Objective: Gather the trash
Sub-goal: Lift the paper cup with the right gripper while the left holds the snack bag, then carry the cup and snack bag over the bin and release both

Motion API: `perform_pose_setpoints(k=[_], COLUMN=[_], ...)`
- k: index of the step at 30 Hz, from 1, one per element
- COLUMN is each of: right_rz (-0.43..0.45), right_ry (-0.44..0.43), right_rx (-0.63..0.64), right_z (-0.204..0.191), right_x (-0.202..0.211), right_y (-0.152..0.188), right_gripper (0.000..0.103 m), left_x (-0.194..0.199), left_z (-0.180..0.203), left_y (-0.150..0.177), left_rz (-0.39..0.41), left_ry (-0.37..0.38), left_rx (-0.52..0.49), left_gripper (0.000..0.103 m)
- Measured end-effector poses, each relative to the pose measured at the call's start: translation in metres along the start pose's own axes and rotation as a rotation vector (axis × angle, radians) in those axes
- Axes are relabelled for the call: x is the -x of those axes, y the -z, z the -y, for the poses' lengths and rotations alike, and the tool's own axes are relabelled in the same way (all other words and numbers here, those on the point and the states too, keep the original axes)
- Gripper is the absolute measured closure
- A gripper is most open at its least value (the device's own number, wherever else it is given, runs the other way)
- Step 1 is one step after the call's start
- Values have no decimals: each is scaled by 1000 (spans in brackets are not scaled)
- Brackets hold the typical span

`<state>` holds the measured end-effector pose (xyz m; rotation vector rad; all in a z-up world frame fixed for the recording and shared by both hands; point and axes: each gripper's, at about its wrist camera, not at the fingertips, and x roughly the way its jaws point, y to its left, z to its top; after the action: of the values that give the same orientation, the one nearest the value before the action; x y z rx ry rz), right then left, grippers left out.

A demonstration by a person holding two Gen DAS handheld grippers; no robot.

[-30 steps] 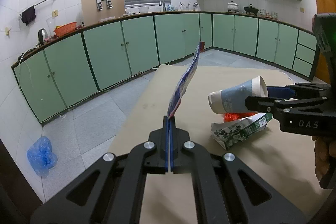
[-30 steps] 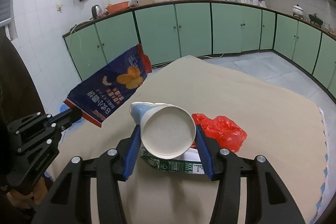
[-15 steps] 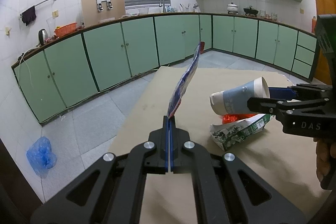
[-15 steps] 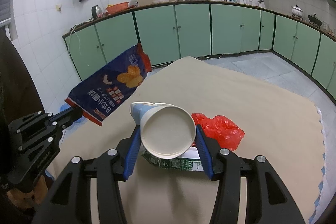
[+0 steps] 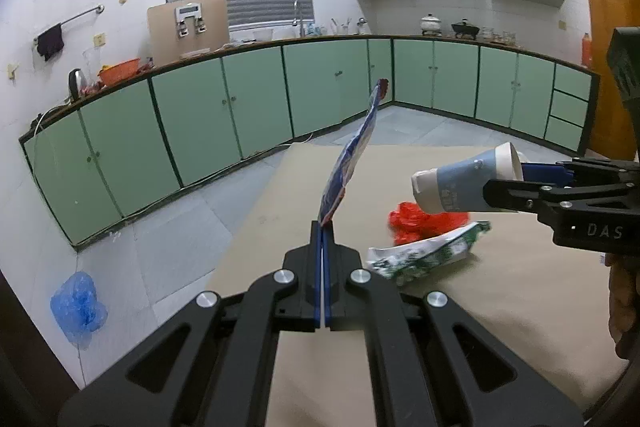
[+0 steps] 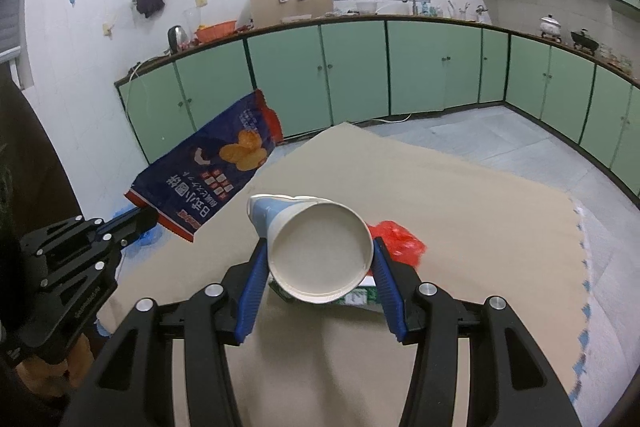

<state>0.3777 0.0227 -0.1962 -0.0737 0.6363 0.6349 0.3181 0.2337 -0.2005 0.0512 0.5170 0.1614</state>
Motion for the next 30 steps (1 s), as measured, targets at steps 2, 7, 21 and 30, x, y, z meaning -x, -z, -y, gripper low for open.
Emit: perform_pose_setpoints(k=[2, 7, 21, 30], right_rz=[8, 29, 49, 13], right_ry=[15, 64, 274, 431], right_rx=[-9, -43, -154, -338], right_z=[6, 26, 91, 154], right_x=[16, 62, 197, 268], right_y=[4, 19, 92, 169], right_gripper=[53, 53, 53, 53], left_x=[9, 33, 96, 120], left_z=[9, 41, 169, 282], left_y=[-1, -5, 4, 34], left_rz=[8, 26, 44, -5], left_ry=[11, 57, 260, 465], left_rx=[-11, -54, -181, -298], left_gripper=[103, 103, 103, 103])
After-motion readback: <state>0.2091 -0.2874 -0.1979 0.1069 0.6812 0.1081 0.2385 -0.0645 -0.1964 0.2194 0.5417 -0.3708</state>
